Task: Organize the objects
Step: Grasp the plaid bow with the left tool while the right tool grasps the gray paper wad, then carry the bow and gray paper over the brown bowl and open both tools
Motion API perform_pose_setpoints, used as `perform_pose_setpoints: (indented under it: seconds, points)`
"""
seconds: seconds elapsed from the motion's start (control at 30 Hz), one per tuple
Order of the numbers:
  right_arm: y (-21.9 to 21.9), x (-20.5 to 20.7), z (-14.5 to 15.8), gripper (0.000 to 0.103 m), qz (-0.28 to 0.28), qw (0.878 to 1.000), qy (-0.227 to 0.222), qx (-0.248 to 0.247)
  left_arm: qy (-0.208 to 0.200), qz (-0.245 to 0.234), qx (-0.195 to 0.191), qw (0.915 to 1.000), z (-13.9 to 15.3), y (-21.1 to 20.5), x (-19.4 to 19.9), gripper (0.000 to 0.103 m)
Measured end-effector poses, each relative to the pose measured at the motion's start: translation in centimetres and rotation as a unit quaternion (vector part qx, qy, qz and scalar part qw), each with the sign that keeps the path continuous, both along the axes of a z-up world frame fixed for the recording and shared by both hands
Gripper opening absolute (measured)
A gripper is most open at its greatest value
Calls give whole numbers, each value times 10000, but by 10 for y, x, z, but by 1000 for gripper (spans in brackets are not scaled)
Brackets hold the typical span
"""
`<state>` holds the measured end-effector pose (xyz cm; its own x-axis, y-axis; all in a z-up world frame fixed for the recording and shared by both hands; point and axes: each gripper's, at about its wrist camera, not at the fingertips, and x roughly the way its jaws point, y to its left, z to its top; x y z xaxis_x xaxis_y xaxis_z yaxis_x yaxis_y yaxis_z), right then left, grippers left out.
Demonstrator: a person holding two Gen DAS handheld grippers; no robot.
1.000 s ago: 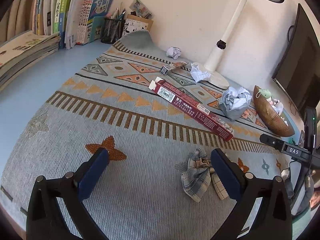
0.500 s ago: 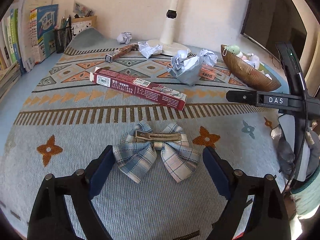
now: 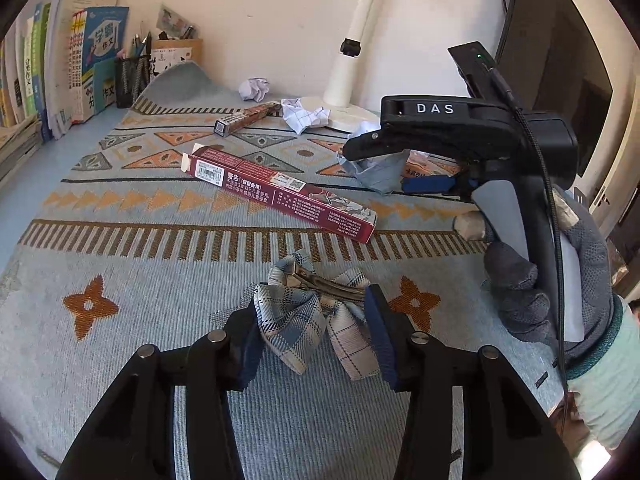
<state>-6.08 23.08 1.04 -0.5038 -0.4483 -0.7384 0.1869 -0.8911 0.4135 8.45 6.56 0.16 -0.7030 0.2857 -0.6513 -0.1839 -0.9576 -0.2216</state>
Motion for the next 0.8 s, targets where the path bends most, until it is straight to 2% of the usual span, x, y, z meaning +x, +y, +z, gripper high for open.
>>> perform_pose_setpoints:
  seconds: [0.03,0.07,0.1,0.17,0.27,0.4,0.47,0.6,0.8]
  points:
    - [1,0,-1,81,-76,10000,56,-14,6,-1,11,10000,0,0,0,44]
    - [1,2,0,49,-179,9997,128,103,8,-2,19,10000,0,0,0,44]
    - [2,4,-1,46,-140,9998,115,60,18,-1,31,10000,0,0,0,43]
    - [3,9,2,46,-94,9997,227,-1,25,15,52,10000,0,-1,0,30]
    - [8,20,12,46,-182,9987,476,58,50,28,73,10000,-1,1,2,25]
    - [22,40,19,46,-211,9981,566,100,100,-37,69,9999,3,7,7,21]
    - [34,56,24,46,-254,9974,662,129,171,-69,88,9998,6,9,10,14]
    - [61,90,33,46,-406,9949,899,235,273,-160,123,9994,17,18,13,13]
    - [107,121,29,46,-751,9930,893,178,368,-304,153,9987,27,37,15,11]
